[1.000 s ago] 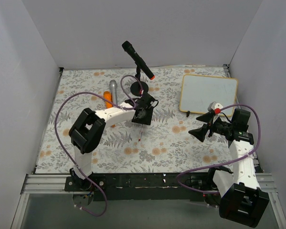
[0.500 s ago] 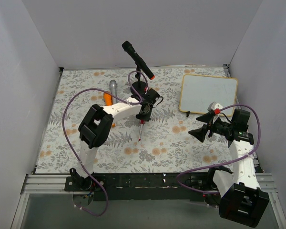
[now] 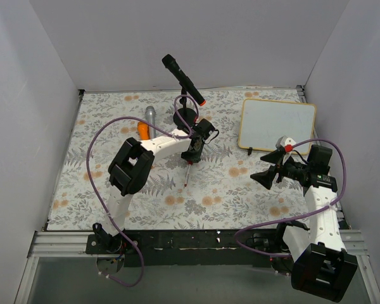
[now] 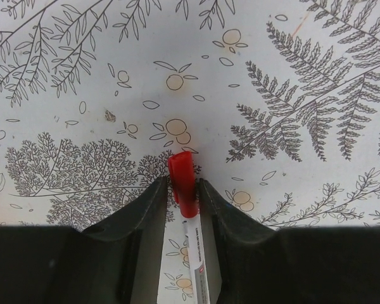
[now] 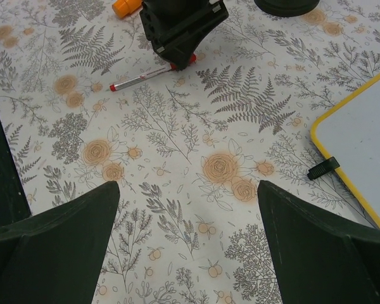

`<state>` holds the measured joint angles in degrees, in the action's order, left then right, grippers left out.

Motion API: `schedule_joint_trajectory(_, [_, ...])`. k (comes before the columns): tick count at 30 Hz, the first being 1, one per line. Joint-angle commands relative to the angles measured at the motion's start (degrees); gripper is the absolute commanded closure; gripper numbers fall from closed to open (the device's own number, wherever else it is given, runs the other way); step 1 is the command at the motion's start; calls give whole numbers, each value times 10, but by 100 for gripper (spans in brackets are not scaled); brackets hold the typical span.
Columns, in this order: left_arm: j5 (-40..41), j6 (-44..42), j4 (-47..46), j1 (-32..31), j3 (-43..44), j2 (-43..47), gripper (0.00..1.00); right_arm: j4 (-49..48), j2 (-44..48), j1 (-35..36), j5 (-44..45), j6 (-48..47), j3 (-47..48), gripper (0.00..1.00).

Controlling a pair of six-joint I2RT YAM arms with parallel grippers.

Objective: Write a sentence on the whiteboard
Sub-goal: Pick up the whiteboard marker from the center of the board.

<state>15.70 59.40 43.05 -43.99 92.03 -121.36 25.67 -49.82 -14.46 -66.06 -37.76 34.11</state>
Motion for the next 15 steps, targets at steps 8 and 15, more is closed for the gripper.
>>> schedule_joint_trajectory(8, [-16, -7, -1, -1, 11, 15, 100, 17, 10, 0, -23, -15, 17, 2])
schedule_joint_trajectory(15, [-71, -2, -106, 0, -59, 110, 100, 27, 6, 5, -53, -27, 11, 2])
